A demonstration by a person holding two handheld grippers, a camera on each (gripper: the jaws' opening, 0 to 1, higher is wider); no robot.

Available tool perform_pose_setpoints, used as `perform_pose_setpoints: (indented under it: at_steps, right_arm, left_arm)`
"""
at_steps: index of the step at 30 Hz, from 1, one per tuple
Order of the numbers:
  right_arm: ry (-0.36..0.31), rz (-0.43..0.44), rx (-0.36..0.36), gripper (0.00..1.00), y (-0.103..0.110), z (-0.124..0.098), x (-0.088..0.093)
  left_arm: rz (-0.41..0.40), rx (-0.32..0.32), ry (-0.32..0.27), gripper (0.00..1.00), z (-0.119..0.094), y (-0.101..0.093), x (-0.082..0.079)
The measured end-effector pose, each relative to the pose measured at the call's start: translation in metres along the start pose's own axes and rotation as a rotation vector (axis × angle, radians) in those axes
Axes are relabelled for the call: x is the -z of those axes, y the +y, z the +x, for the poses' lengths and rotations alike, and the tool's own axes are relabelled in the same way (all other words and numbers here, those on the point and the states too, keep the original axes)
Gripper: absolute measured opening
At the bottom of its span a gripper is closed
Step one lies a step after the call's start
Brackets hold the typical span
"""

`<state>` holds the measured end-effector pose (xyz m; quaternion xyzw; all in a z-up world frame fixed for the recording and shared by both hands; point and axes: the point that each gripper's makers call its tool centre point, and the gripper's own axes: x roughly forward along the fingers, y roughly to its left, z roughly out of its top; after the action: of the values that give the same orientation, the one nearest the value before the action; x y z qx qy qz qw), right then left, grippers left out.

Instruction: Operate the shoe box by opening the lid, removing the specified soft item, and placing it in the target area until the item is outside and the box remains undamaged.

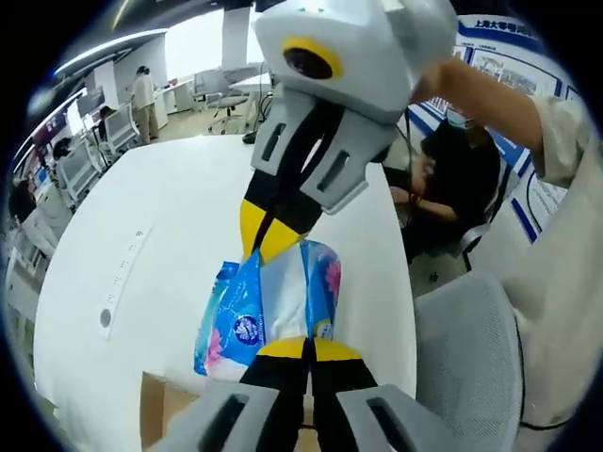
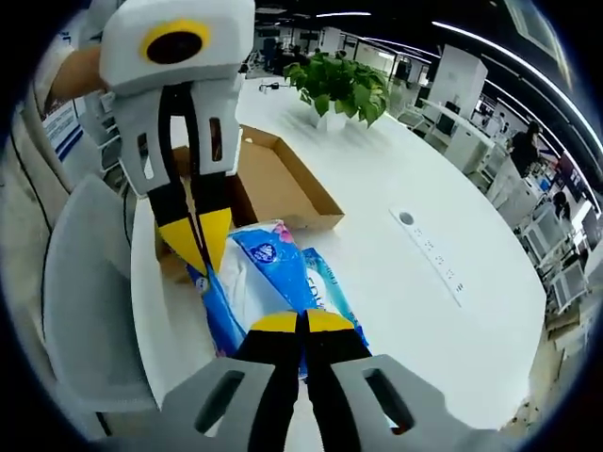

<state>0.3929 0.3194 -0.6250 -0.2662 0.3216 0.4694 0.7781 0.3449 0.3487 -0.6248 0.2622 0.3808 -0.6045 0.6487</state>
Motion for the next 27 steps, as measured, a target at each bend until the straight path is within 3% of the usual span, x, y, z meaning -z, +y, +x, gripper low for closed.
perform_pose_setpoints:
  at_steps: [27]
  right_arm:
    - [0.073, 0.028, 0.049, 0.00, -0.068, -0.020, 0.084]
  left_arm:
    - [0.036, 0.091, -0.034, 0.00, 0.085, 0.020, -0.066]
